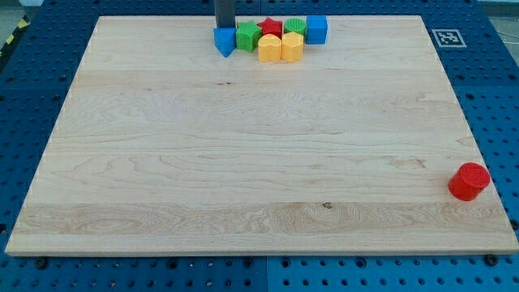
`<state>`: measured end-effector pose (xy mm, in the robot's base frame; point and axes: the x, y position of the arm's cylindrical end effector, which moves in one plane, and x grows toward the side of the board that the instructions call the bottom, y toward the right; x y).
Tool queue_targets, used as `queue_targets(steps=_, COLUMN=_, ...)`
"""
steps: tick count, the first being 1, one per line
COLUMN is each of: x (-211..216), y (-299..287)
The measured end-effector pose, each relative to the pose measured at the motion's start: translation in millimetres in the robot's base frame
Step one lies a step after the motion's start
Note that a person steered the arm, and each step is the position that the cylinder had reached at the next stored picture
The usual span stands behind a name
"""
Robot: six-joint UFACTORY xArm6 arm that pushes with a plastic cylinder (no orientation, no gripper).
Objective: Push the blue triangle slightly towards the bottom of the board
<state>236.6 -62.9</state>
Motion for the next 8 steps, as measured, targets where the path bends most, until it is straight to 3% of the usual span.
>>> queue_targets(steps=8, x=78.8, y=-12.4)
